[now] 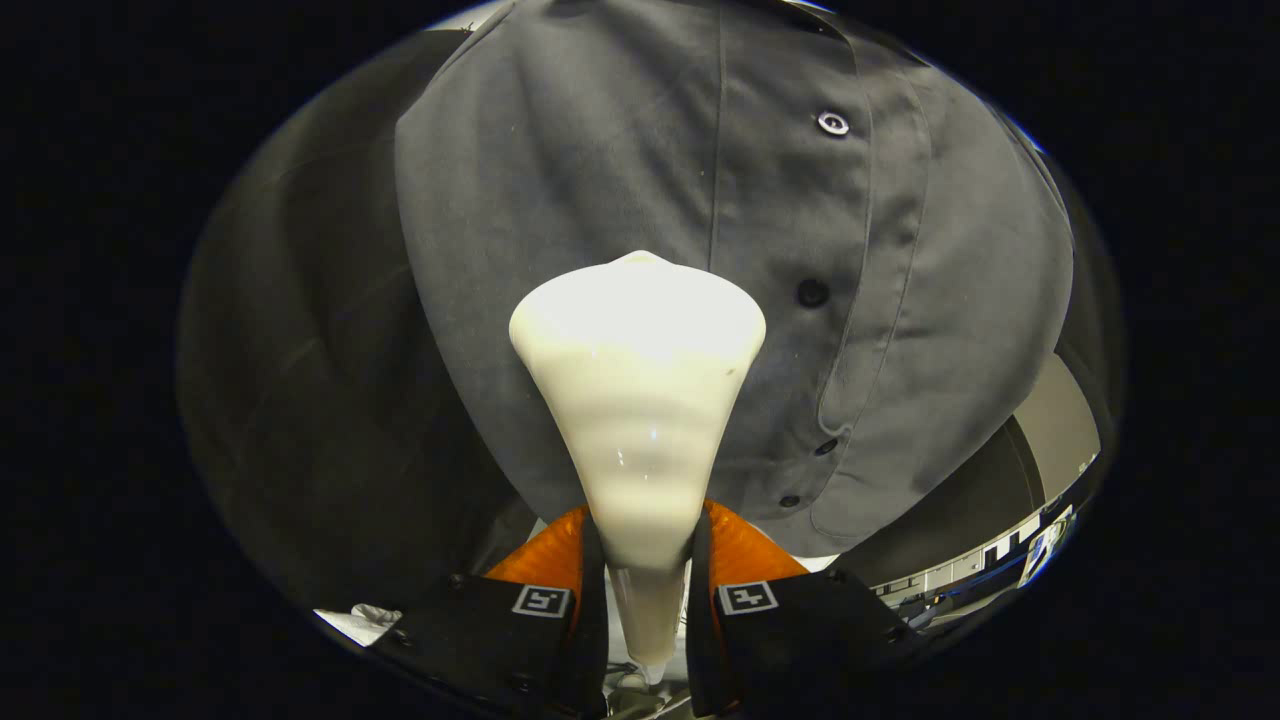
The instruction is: Iron the clothes twice with a garment steamer, once on the left side and once on the right side.
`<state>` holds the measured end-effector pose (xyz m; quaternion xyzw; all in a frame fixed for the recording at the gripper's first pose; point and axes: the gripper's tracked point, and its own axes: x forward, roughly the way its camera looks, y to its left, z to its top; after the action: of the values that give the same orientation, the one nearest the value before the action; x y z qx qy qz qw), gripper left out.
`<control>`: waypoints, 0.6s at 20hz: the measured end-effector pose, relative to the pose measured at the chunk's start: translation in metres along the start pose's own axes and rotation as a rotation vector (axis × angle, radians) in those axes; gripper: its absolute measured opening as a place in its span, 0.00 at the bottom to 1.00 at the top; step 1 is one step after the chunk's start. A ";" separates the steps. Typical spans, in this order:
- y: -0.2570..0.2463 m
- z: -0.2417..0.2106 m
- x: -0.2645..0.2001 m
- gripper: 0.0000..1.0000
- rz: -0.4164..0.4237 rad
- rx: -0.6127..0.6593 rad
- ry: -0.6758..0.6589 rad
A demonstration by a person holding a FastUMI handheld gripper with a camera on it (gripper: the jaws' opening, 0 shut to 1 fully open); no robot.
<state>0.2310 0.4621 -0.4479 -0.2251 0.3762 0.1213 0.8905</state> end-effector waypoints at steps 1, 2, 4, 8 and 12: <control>-0.003 -0.005 0.005 0.40 -0.002 -0.003 0.010; -0.004 -0.006 0.006 0.40 -0.004 -0.006 0.019; -0.002 -0.016 0.013 0.40 -0.004 -0.006 0.036; -0.014 -0.040 0.028 0.40 -0.003 -0.004 0.068; -0.031 -0.075 0.055 0.40 -0.007 -0.001 0.107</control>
<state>0.2345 0.4011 -0.5244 -0.2330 0.4226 0.1060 0.8694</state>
